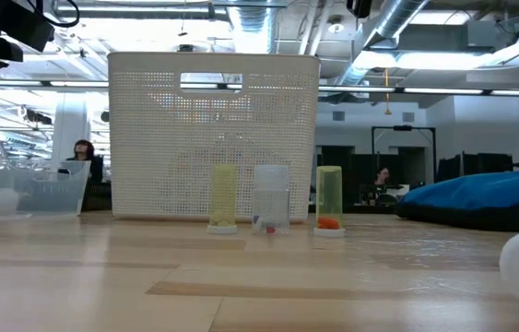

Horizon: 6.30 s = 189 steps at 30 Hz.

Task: Pick & Place Medicine items
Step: Put the left rolled gauze into the transparent bin, then put the rolled gauze into the transparent bin

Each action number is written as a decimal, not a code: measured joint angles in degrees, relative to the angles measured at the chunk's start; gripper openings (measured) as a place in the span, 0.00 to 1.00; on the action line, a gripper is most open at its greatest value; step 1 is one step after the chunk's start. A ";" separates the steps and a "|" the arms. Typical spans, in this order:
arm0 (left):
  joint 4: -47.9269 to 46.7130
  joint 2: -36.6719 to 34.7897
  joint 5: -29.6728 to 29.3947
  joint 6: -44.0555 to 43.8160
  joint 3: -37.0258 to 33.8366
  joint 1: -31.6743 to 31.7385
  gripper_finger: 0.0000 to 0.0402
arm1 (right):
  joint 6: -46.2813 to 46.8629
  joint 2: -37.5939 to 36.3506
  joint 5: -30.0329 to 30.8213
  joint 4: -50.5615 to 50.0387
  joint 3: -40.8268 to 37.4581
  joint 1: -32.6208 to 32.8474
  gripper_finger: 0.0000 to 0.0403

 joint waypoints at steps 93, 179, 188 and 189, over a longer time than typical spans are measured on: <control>41.44 17.95 12.63 -66.18 -3.87 -18.53 0.27 | 0.09 -9.27 -0.03 0.00 0.02 -2.40 0.30; 37.68 -18.60 -0.68 16.69 1.59 4.24 0.44 | 1.55 -7.98 -18.19 -32.37 0.04 15.24 0.30; 37.61 -18.58 -1.49 22.55 5.20 4.21 0.48 | -4.10 5.62 -15.96 -31.47 0.02 29.61 0.37; 37.64 -18.58 -1.51 23.59 5.62 4.12 0.48 | -5.17 7.31 -14.84 -30.39 0.02 30.96 0.38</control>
